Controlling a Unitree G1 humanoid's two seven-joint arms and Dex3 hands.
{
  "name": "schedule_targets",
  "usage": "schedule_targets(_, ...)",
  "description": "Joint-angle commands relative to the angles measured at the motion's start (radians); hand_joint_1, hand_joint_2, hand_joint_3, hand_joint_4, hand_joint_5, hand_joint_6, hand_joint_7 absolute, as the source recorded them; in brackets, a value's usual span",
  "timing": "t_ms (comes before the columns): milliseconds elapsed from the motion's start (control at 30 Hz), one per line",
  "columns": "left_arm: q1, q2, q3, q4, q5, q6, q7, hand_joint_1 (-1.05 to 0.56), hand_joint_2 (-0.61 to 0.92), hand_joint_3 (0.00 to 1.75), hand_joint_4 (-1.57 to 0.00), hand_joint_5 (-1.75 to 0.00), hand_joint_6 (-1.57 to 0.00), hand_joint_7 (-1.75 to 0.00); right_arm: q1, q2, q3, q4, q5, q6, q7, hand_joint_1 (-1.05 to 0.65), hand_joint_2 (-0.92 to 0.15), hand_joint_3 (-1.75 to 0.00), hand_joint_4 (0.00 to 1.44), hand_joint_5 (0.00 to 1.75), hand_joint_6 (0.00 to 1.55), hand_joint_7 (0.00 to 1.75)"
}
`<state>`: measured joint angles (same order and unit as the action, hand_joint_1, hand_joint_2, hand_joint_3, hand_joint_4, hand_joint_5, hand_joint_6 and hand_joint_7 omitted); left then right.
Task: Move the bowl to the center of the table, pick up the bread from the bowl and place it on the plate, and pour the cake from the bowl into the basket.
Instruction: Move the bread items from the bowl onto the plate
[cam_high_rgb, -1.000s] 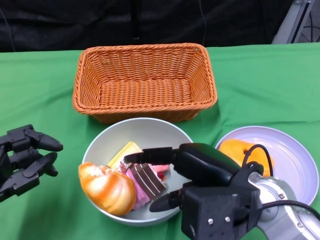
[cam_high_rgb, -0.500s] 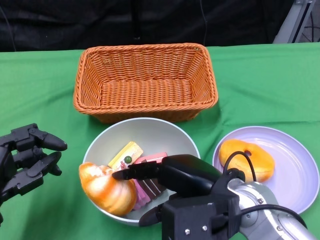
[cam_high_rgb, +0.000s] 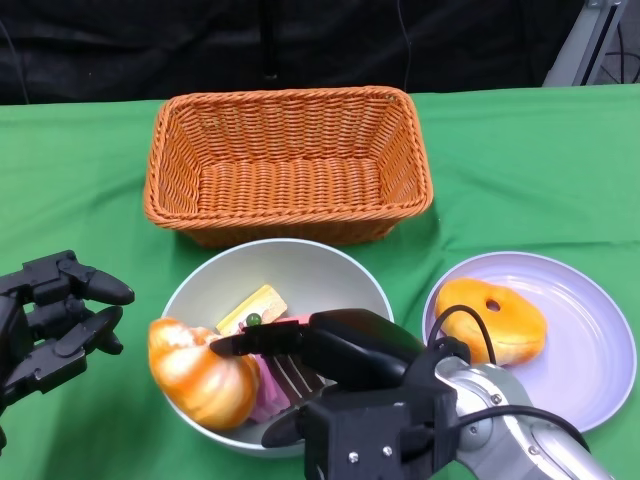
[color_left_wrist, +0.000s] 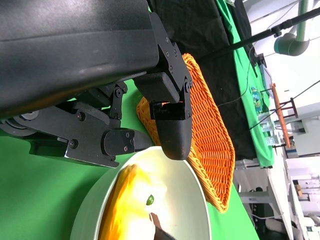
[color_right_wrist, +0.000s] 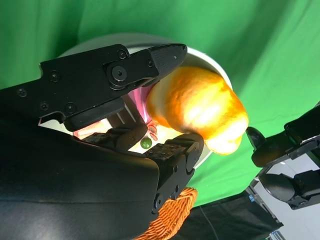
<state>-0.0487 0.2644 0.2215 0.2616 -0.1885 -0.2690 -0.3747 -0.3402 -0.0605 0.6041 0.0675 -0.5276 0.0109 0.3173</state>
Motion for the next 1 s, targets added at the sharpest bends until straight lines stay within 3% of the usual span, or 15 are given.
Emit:
schedule_targets(33, 0.004, 0.009, 0.002, 0.004, 0.002, 0.001, 0.009, -0.06, 0.91, 0.4, -0.75, -1.47, -0.83, -1.03, -0.018, 0.012, -0.001, 0.028, -0.009, -0.022, -0.031, -0.63, -0.89, 0.0, 0.51, 0.02, 0.41, 0.01)
schedule_targets(433, -0.004, 0.018, 0.004, 0.026, 0.005, -0.015, 0.0, -0.08, 0.91, 0.39, -0.75, -1.45, -0.81, -1.07, -0.027, 0.033, 0.0, 0.08, -0.035, -0.065, -0.092, -0.63, -0.88, 0.0, 0.53, 0.02, 0.44, 0.01)
schedule_targets(1000, -0.012, 0.01, 0.007, 0.04, -0.006, -0.007, 0.003, -0.08, 0.92, 0.37, -0.73, -1.47, -0.79, -1.08, -0.041, 0.054, -0.032, 0.073, 0.014, -0.035, -0.057, -0.63, -0.88, 0.0, 0.51, 0.0, 0.41, 0.0)
